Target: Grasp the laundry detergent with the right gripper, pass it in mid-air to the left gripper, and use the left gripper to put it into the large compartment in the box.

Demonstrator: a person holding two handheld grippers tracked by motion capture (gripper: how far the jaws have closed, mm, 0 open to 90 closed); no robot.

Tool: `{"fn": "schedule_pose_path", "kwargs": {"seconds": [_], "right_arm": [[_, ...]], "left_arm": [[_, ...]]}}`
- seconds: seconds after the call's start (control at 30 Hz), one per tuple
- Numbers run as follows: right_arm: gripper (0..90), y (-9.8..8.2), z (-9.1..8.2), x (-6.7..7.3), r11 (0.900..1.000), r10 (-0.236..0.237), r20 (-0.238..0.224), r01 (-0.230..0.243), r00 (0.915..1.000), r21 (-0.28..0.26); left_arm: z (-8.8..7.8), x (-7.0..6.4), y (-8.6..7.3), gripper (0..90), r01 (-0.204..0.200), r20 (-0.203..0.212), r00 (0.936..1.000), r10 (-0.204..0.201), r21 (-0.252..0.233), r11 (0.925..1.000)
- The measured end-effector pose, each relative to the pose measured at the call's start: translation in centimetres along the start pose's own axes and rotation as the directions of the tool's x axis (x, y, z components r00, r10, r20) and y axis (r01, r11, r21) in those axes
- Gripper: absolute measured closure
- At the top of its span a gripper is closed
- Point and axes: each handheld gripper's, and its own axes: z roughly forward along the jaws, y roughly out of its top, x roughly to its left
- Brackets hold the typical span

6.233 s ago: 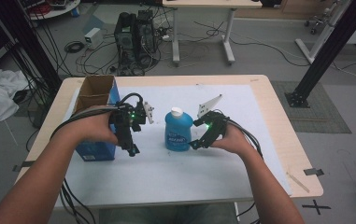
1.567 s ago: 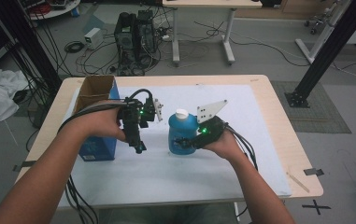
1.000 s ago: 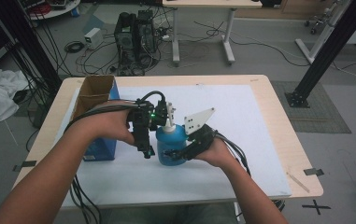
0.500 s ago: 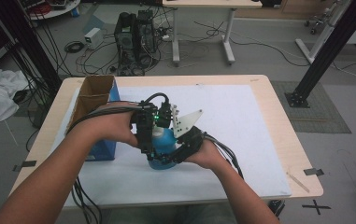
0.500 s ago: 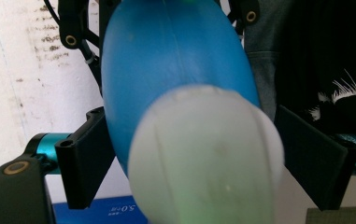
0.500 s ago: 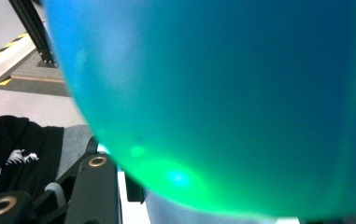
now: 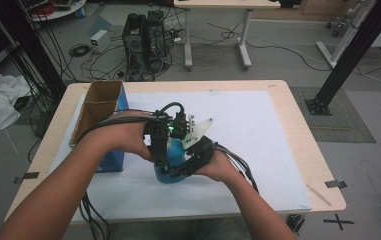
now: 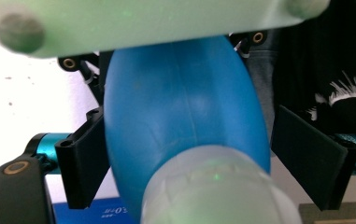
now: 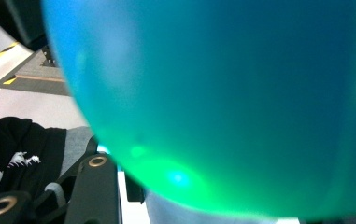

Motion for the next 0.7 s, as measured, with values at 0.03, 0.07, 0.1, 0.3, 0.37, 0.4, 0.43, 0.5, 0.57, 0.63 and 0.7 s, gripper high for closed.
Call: {"fn": "schedule_pose_path", "kwargs": {"seconds": [0.03, 0.07, 0.1, 0.3, 0.37, 0.4, 0.43, 0.5, 0.57, 0.63, 0.7], "right_arm": [[45.6, 0.00, -0.01, 0.00, 1.000, 0.001, -0.002, -0.001, 1.0000, 0.000], [45.6, -0.01, -0.01, 0.01, 1.000, 0.002, -0.003, -0.002, 1.0000, 0.000], [45.6, 0.00, -0.04, 0.03, 1.000, 0.005, -0.003, -0.005, 1.0000, 0.002], [45.7, 0.00, -0.09, -0.01, 1.000, 0.002, -0.004, -0.002, 1.0000, 0.007], [45.7, -0.02, -0.02, 0.16, 1.000, 0.022, -0.013, -0.022, 0.9997, 0.009], [45.7, -0.04, -0.04, 0.31, 0.999, 0.042, -0.020, -0.042, 0.9989, 0.019], [45.7, -0.04, -0.02, 0.39, 0.998, 0.051, -0.025, -0.051, 0.9984, 0.022], [45.7, -0.05, 0.01, 0.34, 0.999, 0.047, -0.025, -0.047, 0.9986, 0.022], [45.7, -0.07, 0.07, 0.28, 0.999, 0.041, -0.022, -0.040, 0.9989, 0.012], [45.7, -0.08, 0.08, 0.23, 0.999, 0.040, -0.023, -0.040, 0.9989, 0.012], [45.7, -0.09, 0.09, 0.28, 0.999, 0.047, -0.025, -0.047, 0.9986, 0.012]], "left_arm": [[0.04, -0.03, 0.01, 15.8, 0.006, 0.006, 1.0000, -0.006, 0.003, 1.0000], [0.08, 0.00, 0.06, 15.8, 0.002, 0.001, 1.0000, -0.002, 0.004, 1.0000], [0.12, -0.01, 0.09, 15.8, 0.006, -0.001, 1.0000, -0.006, 0.007, 1.0000], [0.23, 0.11, 0.22, 15.9, 0.023, -0.020, 0.9995, -0.023, 0.019, 0.9996], [0.25, 0.14, 0.25, 15.9, 0.029, -0.020, 0.9994, -0.028, 0.019, 0.9994], [0.28, 0.14, 0.28, 16.1, 0.027, -0.019, 0.9995, -0.026, 0.020, 0.9994], [0.27, 0.17, 0.33, 16.5, 0.021, -0.015, 0.9997, -0.021, 0.027, 0.9994], [0.36, 0.00, 0.45, 19.6, 0.020, -0.007, 0.9998, -0.020, 0.028, 0.9994], [0.34, -0.01, 0.60, 20.6, 0.012, -0.012, 0.9999, -0.011, 0.034, 0.9994], [0.36, -0.06, 0.68, 20.8, 0.019, -0.022, 0.9996, -0.018, 0.035, 0.9992], [0.38, 0.00, 0.70, 22.6, 0.020, -0.022, 0.9996, -0.019, 0.038, 0.9991]]}}
